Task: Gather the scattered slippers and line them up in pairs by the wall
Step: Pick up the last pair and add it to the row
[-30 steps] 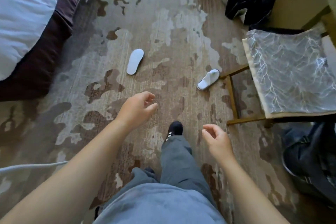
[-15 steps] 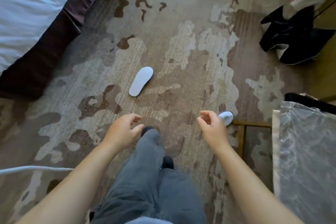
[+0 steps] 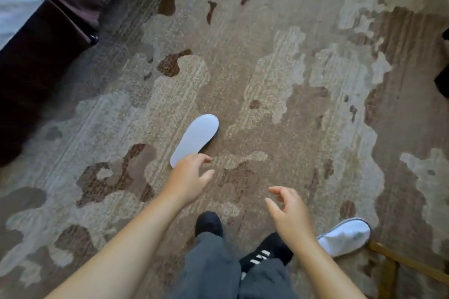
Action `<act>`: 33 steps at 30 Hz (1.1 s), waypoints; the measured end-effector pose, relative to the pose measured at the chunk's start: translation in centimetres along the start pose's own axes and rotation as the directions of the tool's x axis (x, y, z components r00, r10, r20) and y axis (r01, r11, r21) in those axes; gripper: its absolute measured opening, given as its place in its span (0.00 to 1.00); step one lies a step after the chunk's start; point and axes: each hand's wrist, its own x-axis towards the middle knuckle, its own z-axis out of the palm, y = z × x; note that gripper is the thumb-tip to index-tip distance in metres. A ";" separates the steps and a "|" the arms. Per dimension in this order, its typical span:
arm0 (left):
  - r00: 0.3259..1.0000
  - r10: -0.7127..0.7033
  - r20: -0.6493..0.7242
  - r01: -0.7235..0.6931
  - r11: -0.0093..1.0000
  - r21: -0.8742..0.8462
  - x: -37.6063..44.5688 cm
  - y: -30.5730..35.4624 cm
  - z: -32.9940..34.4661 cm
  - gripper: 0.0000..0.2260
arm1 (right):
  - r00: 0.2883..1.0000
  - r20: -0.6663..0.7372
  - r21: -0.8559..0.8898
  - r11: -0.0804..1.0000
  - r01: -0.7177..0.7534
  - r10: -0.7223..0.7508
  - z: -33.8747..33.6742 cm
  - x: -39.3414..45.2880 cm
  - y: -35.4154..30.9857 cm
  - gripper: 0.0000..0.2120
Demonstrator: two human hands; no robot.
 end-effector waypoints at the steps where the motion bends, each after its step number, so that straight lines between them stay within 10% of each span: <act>1: 1.000 -0.005 -0.019 0.005 1.000 0.004 2.9 -1.5 1.4 0.15 | 1.000 0.017 -0.019 1.000 0.004 -0.004 1.8 2.9 1.5 0.12; 16: 0.880 -0.277 -0.386 0.360 0.919 0.161 28.4 -28.3 20.8 0.42 | 0.992 -0.083 -0.406 0.912 0.051 -0.093 23.1 32.2 20.8 0.27; 27: 0.912 -0.209 -0.353 0.185 0.977 -0.102 27.7 -25.1 21.7 0.39 | 0.990 -0.051 -0.359 0.928 0.103 -0.129 22.2 31.7 21.3 0.26; 33: 0.993 0.009 -0.115 -0.035 0.974 -0.225 26.9 -15.0 27.5 0.36 | 0.923 -0.373 -0.093 0.986 -0.136 0.092 17.2 29.5 24.7 0.26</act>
